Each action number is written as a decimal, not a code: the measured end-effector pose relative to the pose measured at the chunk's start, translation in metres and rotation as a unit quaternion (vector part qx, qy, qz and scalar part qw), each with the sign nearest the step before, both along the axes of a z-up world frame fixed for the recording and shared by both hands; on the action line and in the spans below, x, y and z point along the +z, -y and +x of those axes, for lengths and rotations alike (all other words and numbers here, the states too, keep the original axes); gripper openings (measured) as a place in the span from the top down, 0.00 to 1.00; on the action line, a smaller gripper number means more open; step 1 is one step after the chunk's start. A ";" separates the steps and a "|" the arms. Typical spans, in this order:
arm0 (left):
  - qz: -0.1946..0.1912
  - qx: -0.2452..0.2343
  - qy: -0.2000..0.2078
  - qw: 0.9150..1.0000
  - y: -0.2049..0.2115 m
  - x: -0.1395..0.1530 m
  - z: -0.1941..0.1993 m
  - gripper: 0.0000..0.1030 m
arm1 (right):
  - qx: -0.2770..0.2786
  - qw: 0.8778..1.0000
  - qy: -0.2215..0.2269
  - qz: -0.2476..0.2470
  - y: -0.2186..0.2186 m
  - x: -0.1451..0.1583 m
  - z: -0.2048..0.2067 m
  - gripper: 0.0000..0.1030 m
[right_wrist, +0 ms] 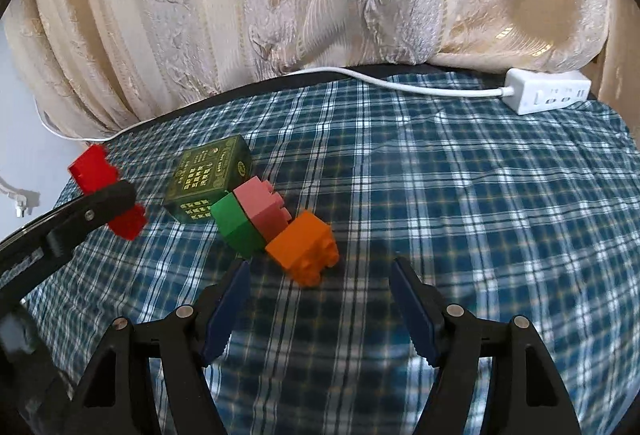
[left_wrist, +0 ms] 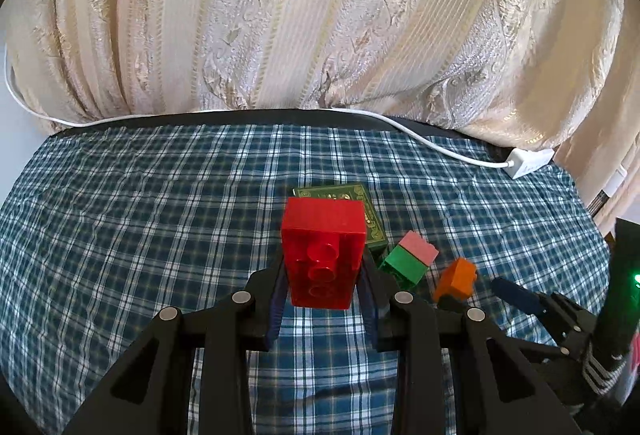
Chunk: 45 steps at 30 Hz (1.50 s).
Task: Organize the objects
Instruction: 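Grasp the orange block with the right gripper while the left gripper holds the red brick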
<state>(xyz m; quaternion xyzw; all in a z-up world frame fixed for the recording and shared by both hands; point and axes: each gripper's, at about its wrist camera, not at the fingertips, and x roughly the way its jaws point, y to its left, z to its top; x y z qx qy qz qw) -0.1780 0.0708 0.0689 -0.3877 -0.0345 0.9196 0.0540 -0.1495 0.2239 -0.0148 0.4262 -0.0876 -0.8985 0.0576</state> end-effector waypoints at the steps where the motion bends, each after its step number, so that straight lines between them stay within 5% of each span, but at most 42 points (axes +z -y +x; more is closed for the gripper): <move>1: 0.000 0.001 0.001 1.000 0.000 0.000 0.000 0.68 | 0.001 1.000 0.001 0.001 0.001 -0.001 -0.002 0.29; 7: 0.001 0.001 0.004 1.000 -0.001 0.000 0.000 0.68 | 0.010 1.000 0.005 0.007 0.008 -0.005 -0.015 0.32; 16: 0.003 0.000 0.006 1.000 -0.002 -0.001 0.000 0.68 | 0.010 1.000 0.006 0.013 0.011 -0.007 -0.018 0.60; 45: 0.022 -0.050 -0.034 0.998 -0.032 0.036 0.033 0.68 | -0.036 0.998 -0.053 -0.025 -0.007 0.041 0.081 0.63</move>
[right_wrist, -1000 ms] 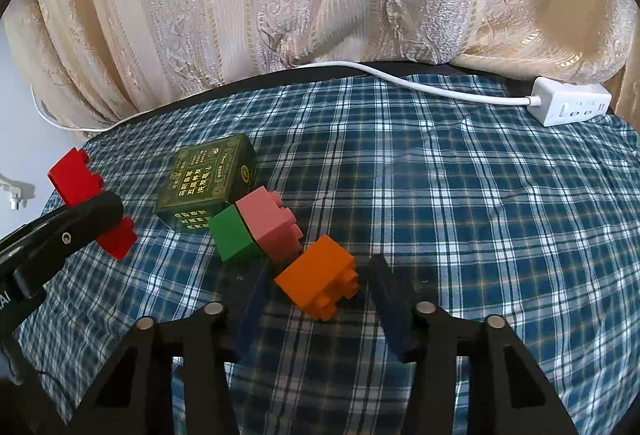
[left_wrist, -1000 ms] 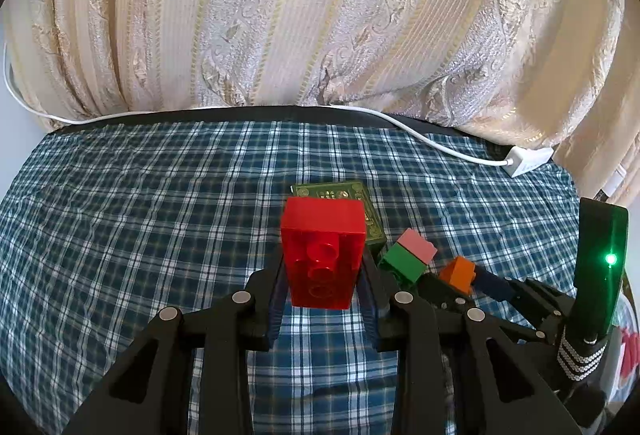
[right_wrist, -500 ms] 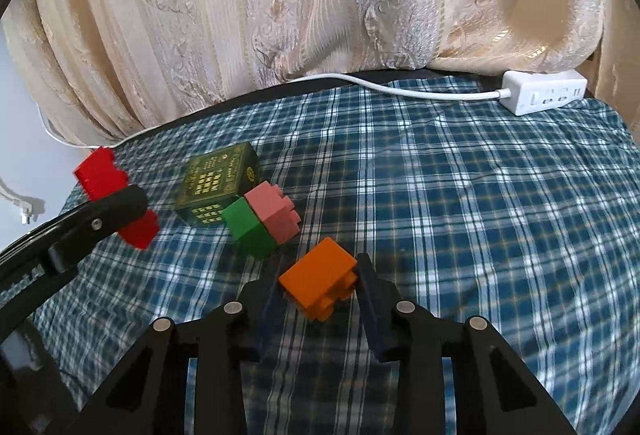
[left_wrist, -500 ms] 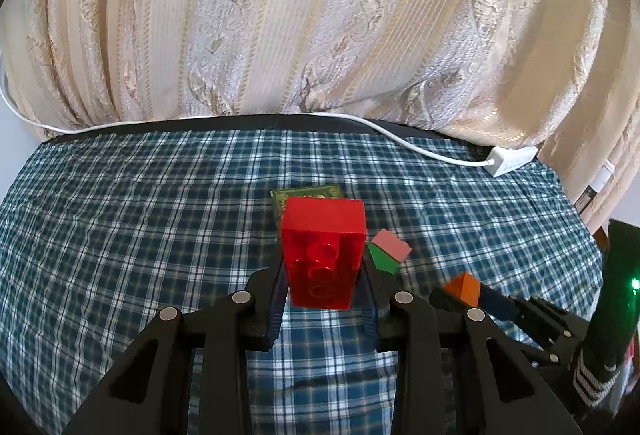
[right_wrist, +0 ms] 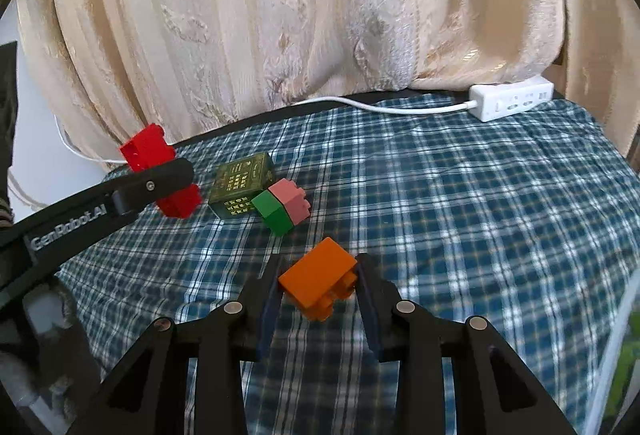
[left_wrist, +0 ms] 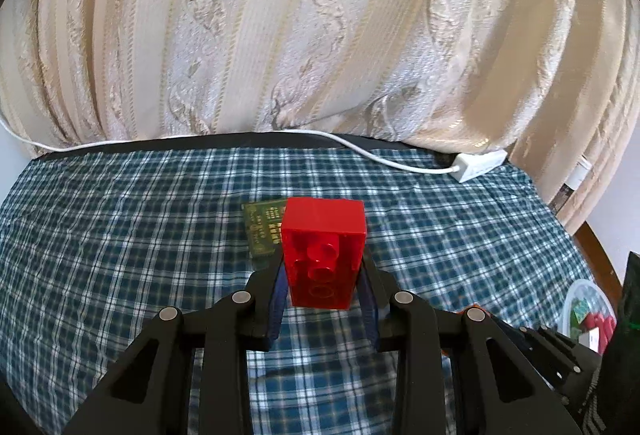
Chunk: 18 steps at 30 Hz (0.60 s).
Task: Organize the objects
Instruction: 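Grasp the orange block with the right gripper while the left gripper holds the red brick, then carry the red brick and orange block over the clear bowl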
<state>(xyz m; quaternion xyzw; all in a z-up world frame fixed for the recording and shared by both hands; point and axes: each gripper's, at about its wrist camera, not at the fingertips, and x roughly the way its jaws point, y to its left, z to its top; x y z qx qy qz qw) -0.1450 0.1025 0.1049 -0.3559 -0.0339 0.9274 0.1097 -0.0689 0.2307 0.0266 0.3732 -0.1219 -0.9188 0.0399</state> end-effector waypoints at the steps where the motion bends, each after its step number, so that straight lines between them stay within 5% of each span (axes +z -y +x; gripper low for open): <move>1: 0.000 -0.003 -0.002 1.000 -0.002 0.001 0.002 0.68 | -0.002 1.000 -0.001 -0.001 -0.001 0.001 0.003 0.63; 18: -0.002 -0.056 -0.033 0.998 -0.030 0.020 0.035 0.68 | -0.059 0.998 -0.032 -0.011 -0.040 0.022 0.080 0.63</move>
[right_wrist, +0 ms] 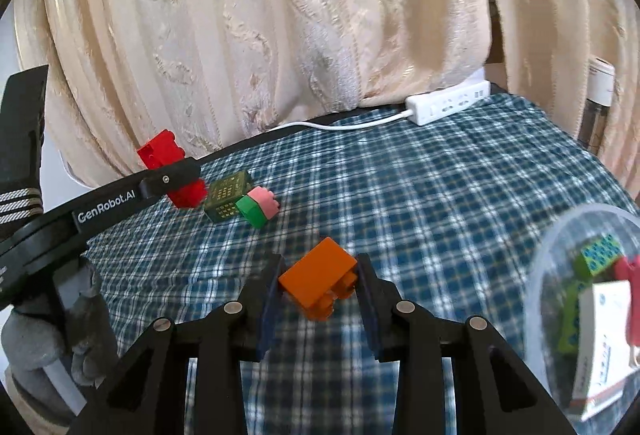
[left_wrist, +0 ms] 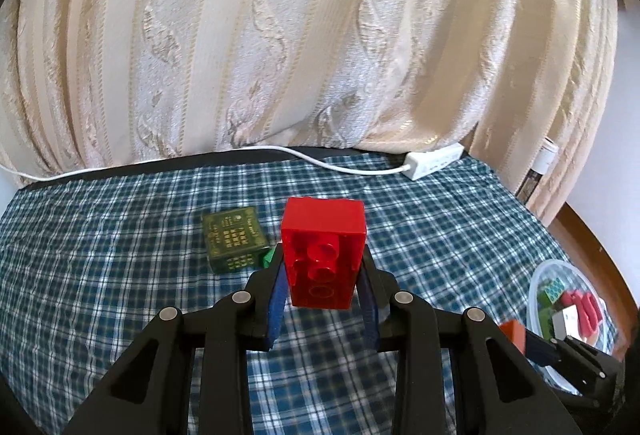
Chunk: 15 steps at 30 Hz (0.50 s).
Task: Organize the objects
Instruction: 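Carry the red brick and orange block over the clear bowl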
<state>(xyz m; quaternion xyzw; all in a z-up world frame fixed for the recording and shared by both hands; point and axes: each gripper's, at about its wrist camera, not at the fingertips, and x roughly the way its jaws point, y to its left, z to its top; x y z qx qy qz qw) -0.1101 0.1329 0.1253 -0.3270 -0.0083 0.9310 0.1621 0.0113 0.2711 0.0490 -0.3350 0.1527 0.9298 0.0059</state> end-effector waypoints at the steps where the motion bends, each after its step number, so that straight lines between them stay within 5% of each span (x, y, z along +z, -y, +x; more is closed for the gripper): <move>1: 0.000 -0.004 -0.001 1.000 -0.002 0.000 0.002 0.68 | -0.005 1.000 -0.001 0.000 -0.003 0.000 0.005 0.64; 15: -0.017 -0.047 -0.002 0.999 -0.040 -0.005 0.035 0.68 | -0.067 0.997 -0.025 -0.015 -0.054 0.007 0.065 0.64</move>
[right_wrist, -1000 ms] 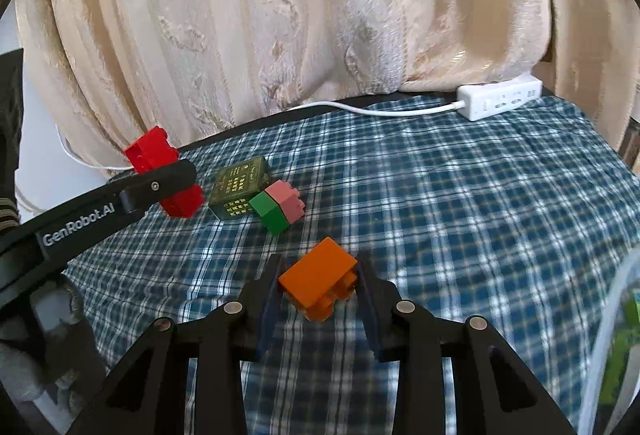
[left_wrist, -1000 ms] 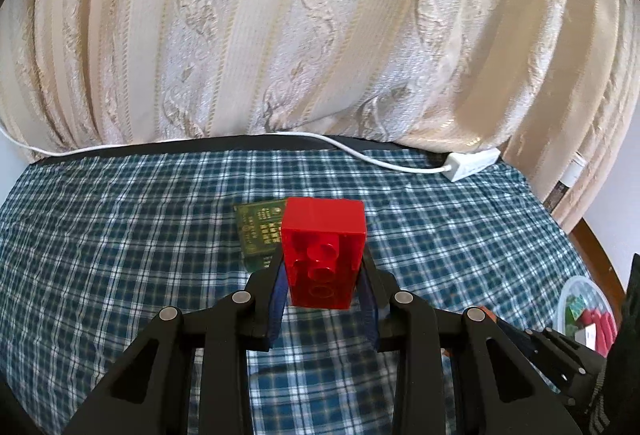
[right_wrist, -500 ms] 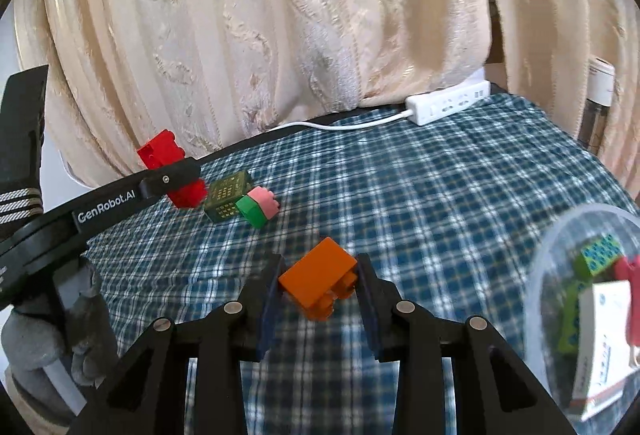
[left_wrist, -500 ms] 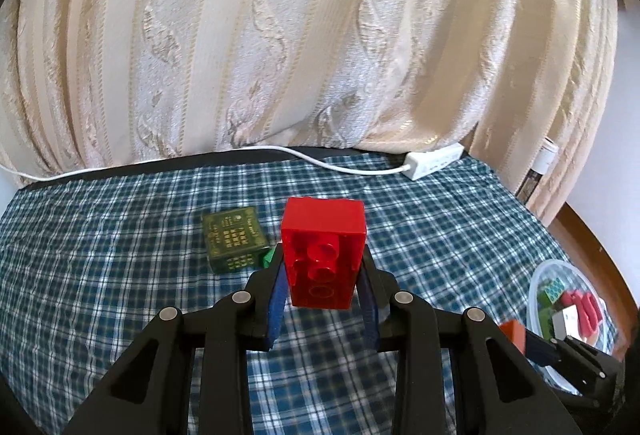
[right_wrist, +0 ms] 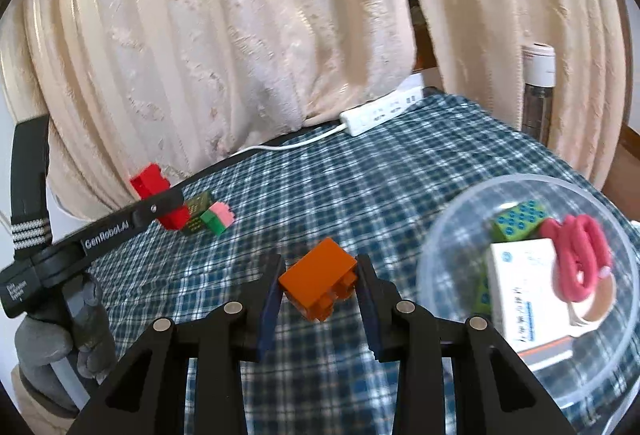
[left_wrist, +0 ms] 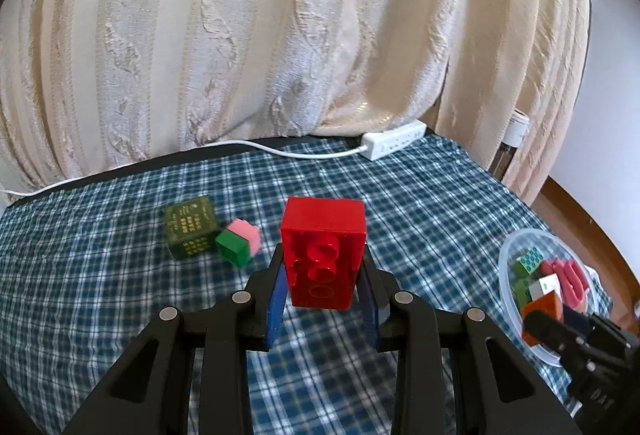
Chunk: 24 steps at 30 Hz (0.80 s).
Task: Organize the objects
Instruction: 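Carry the red brick and orange block over the clear bowl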
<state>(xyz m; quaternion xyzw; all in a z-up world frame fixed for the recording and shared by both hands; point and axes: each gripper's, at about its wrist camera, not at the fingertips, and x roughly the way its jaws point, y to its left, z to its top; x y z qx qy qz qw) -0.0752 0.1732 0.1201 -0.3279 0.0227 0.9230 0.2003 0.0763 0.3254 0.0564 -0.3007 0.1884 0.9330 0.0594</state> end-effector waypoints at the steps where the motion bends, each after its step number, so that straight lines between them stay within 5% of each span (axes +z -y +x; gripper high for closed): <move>1: 0.000 -0.001 0.001 1.000 -0.002 -0.001 0.001 0.68 | -0.004 1.000 -0.002 -0.002 -0.004 0.000 0.004 0.63; 24: -0.017 -0.069 0.028 0.997 -0.090 -0.015 0.035 0.68 | -0.091 0.995 -0.019 -0.037 -0.092 -0.014 0.058 0.63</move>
